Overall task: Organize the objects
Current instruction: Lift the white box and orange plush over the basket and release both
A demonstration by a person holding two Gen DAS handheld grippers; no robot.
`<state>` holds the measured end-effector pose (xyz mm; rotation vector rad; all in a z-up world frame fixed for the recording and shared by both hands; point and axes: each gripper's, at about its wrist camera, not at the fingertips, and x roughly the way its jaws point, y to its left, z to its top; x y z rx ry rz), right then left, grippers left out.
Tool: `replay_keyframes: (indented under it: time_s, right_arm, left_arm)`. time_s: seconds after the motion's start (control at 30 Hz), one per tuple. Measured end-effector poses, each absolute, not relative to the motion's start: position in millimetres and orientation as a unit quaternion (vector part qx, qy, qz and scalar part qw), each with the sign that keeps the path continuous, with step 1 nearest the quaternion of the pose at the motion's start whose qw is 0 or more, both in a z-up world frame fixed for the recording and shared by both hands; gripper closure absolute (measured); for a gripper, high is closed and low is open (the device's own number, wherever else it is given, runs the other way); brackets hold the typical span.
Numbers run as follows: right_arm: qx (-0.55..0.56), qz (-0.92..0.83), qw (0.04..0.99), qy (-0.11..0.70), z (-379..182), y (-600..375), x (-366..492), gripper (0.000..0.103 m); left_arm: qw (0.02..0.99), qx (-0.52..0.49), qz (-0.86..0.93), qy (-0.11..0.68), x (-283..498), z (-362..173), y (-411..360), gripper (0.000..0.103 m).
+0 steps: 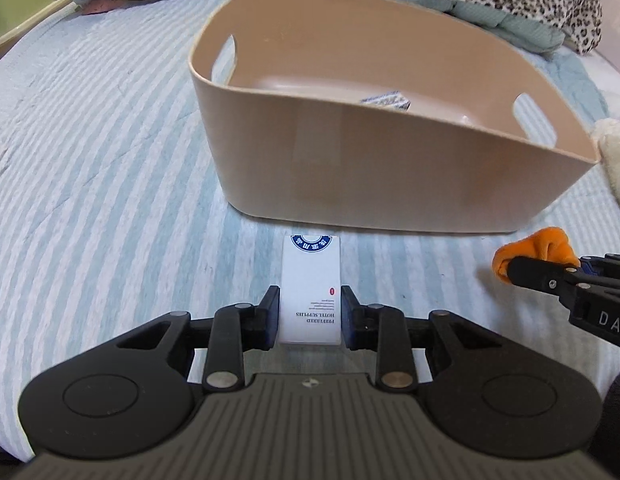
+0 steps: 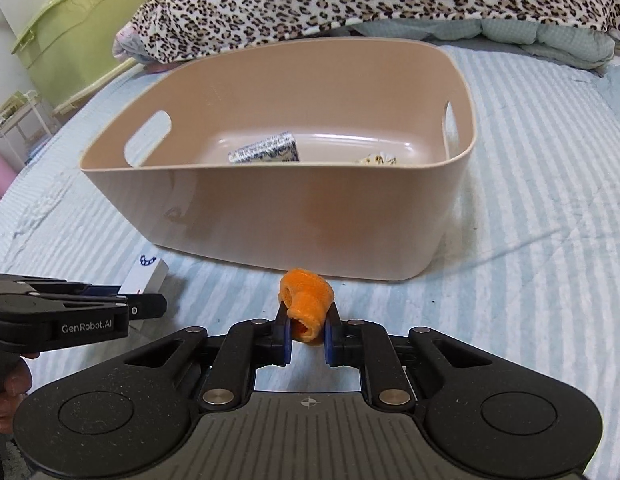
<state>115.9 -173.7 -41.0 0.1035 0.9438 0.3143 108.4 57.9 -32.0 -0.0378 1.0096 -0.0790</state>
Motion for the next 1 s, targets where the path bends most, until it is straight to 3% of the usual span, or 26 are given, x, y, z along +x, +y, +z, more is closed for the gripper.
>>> replay_keyframes:
  time_s: [0.63, 1.0]
  right_arm:
    - [0.040, 0.163, 0.931, 0.324, 55, -195, 106, 0.090]
    - [0.040, 0.150, 0.937, 0.312, 60, -189, 146, 0.090]
  left_arm:
    - [0.930, -0.033, -0.058, 0.362, 127, 74, 17, 0.071]
    - [0.920, -0.019, -0.030, 0.389, 192, 56, 0, 0.071]
